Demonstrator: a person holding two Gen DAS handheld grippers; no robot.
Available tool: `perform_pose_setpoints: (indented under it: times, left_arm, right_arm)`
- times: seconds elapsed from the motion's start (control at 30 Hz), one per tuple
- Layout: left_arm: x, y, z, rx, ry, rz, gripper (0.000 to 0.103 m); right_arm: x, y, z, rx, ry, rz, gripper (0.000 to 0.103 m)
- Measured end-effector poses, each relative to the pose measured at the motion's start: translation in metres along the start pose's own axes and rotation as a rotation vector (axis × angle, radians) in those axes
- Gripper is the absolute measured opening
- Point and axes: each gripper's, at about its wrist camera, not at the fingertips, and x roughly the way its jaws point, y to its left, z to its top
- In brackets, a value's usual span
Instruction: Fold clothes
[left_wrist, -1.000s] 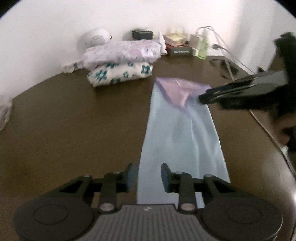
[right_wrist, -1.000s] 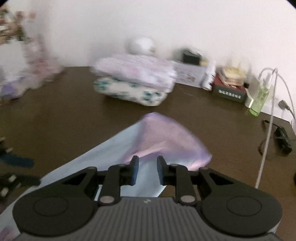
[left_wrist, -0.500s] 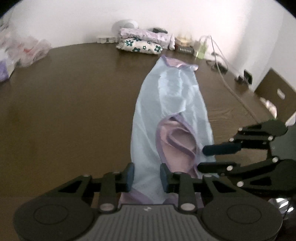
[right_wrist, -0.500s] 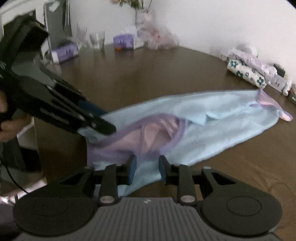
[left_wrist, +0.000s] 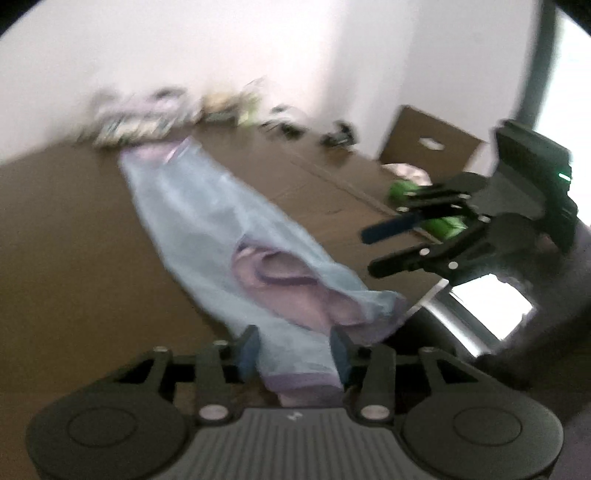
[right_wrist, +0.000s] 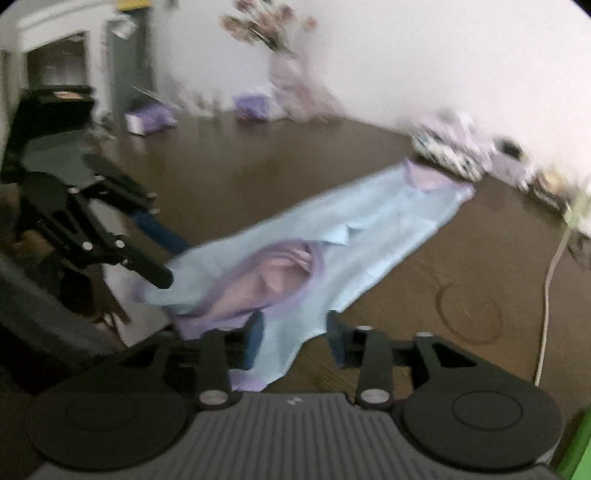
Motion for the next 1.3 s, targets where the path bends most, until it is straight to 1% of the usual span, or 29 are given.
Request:
perform_pose_setpoints:
  times: [0.03, 0.07, 0.13, 0.17, 0.23, 0.3, 0.37, 0.5, 0.57, 0.6, 0.63, 0.7, 0.73, 0.77, 0.8, 0.83, 0.87, 0.9, 0.97, 1.07, 1.13, 1.2, 1.23, 1.3]
  left_arm:
    - [0.0, -0.005, -0.001, 0.041, -0.01, -0.013, 0.054]
    - [-0.001, -0.009, -0.003, 0.084, -0.016, -0.02, 0.055]
    - [0.0, -0.021, -0.009, 0.195, -0.025, -0.001, 0.055]
    - [0.001, -0.026, -0.012, 0.253, -0.039, 0.015, 0.055]
    - [0.003, -0.032, -0.02, 0.358, -0.076, 0.074, 0.054]
    - [0.005, -0.04, -0.027, 0.445, -0.069, 0.115, 0.054]
    - [0.003, -0.041, -0.032, 0.493, -0.06, 0.09, 0.054]
    - [0.003, -0.044, -0.038, 0.572, -0.03, 0.04, 0.054]
    - [0.008, -0.045, -0.043, 0.61, -0.014, 0.043, 0.054]
    - [0.011, -0.045, -0.045, 0.622, -0.007, 0.05, 0.054]
    - [0.015, -0.044, -0.047, 0.623, 0.003, 0.056, 0.054]
    - [0.02, -0.042, -0.05, 0.626, 0.023, 0.063, 0.047]
    - [0.021, -0.042, -0.051, 0.631, 0.018, 0.074, 0.043]
    - [0.02, -0.042, -0.051, 0.634, 0.013, 0.078, 0.035]
    - [0.019, -0.043, -0.052, 0.637, 0.008, 0.083, 0.034]
    - [0.018, -0.042, -0.051, 0.635, 0.006, 0.081, 0.027]
    - [0.016, -0.041, -0.049, 0.618, 0.011, 0.065, 0.022]
    - [0.014, -0.039, -0.046, 0.597, 0.018, 0.05, 0.02]
    - [0.009, -0.036, -0.041, 0.564, 0.034, 0.023, 0.007]
    - [-0.002, -0.033, -0.029, 0.534, 0.041, -0.049, 0.005]
    - [-0.011, -0.025, -0.015, 0.514, 0.022, -0.113, 0.005]
    - [-0.016, -0.006, 0.008, 0.468, -0.001, -0.157, 0.005]
    - [-0.016, 0.006, 0.02, 0.443, -0.019, -0.164, 0.005]
    - [-0.009, 0.035, 0.05, 0.378, -0.042, -0.171, 0.005]
  right_arm:
    - [-0.001, 0.002, -0.002, -0.021, -0.002, 0.016, 0.044]
    - [0.0, 0.006, -0.003, -0.048, 0.005, 0.029, 0.044]
    - [0.004, 0.018, -0.005, -0.127, 0.007, 0.065, 0.044]
    - [0.006, 0.023, -0.007, -0.166, 0.007, 0.082, 0.046]
    - [0.009, 0.031, -0.01, -0.226, 0.005, 0.093, 0.05]
    - [0.012, 0.036, -0.013, -0.262, 0.014, 0.098, 0.05]
    - [0.013, 0.039, -0.015, -0.277, 0.022, 0.114, 0.05]
    - [0.021, 0.048, -0.02, -0.326, 0.033, 0.11, 0.049]
    - [0.024, 0.049, -0.023, -0.34, 0.043, 0.108, 0.038]
    - [0.024, 0.049, -0.024, -0.339, 0.037, 0.108, 0.03]
    - [0.023, 0.049, -0.024, -0.338, 0.032, 0.11, 0.025]
    - [0.022, 0.047, -0.024, -0.331, 0.031, 0.125, 0.017]
    - [0.02, 0.048, -0.024, -0.335, 0.031, 0.129, 0.01]
    - [0.019, 0.048, -0.024, -0.339, 0.034, 0.129, 0.007]
    - [0.018, 0.049, -0.024, -0.343, 0.036, 0.128, 0.007]
    - [0.016, 0.049, -0.024, -0.346, 0.039, 0.127, 0.007]
    - [0.015, 0.048, -0.024, -0.347, 0.044, 0.127, 0.007]
    - [0.014, 0.048, -0.024, -0.346, 0.049, 0.129, 0.007]
    - [0.01, 0.045, -0.021, -0.332, 0.053, 0.158, 0.007]
    - [0.001, 0.038, -0.015, -0.31, 0.054, 0.214, 0.007]
    - [-0.004, 0.032, -0.01, -0.294, 0.052, 0.248, 0.007]
    - [-0.008, 0.012, 0.007, -0.275, 0.032, 0.243, 0.007]
    - [-0.008, 0.001, 0.017, -0.267, 0.023, 0.238, 0.007]
    - [0.006, -0.026, 0.042, -0.267, 0.015, 0.214, 0.007]
